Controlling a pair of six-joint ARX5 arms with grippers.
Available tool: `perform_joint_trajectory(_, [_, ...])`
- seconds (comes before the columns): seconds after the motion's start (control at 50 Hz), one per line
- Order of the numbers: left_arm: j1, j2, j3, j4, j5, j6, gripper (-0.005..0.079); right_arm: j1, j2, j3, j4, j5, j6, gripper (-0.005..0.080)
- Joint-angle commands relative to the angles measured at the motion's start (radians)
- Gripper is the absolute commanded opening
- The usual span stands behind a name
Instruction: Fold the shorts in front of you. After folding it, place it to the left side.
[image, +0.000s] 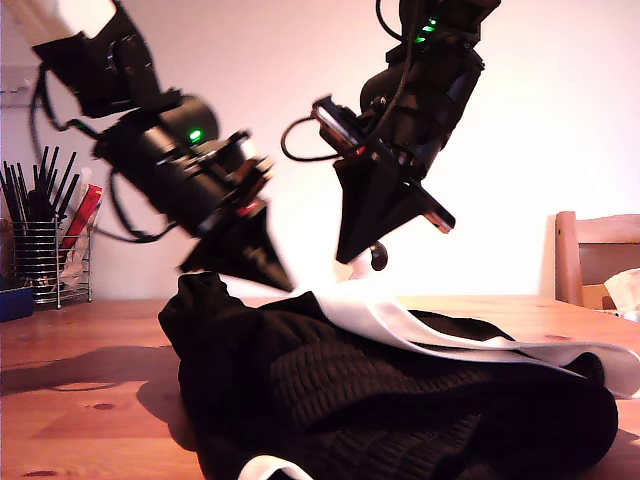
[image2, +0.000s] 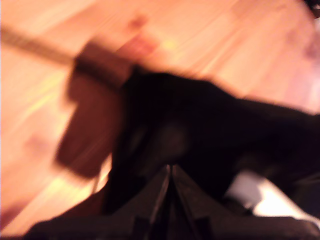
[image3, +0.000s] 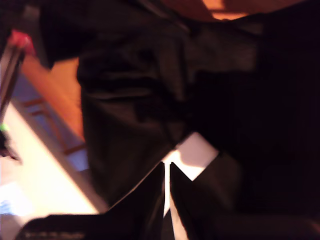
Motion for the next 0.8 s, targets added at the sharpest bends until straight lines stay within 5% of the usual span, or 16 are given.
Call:
perform_joint_trajectory(0.0, [-0.011, 0.054, -0.009, 0.014, 0.006, -0.013, -0.0011, 0.008, -0.022, 0.013, 0.001, 0.019, -0.015, -0.0013])
perform_joint_trajectory(0.36, [-0.036, 0.125, -0.009, 0.037, 0.011, -0.021, -0.0012, 0.005, -0.021, -0.029, 0.032, 0.082, -0.046, -0.0013])
perform_joint_trajectory(0.62, [-0.031, 0.127, -0.009, 0.039, 0.01, -0.026, -0.0012, 0.007, -0.022, -0.112, 0.205, 0.101, -0.051, -0.0013])
perform_joint_trajectory(0.78, [-0.031, 0.127, -0.009, 0.039, 0.003, -0.026, -0.0012, 0.025, -0.055, -0.115, 0.272, 0.23, -0.055, -0.0013])
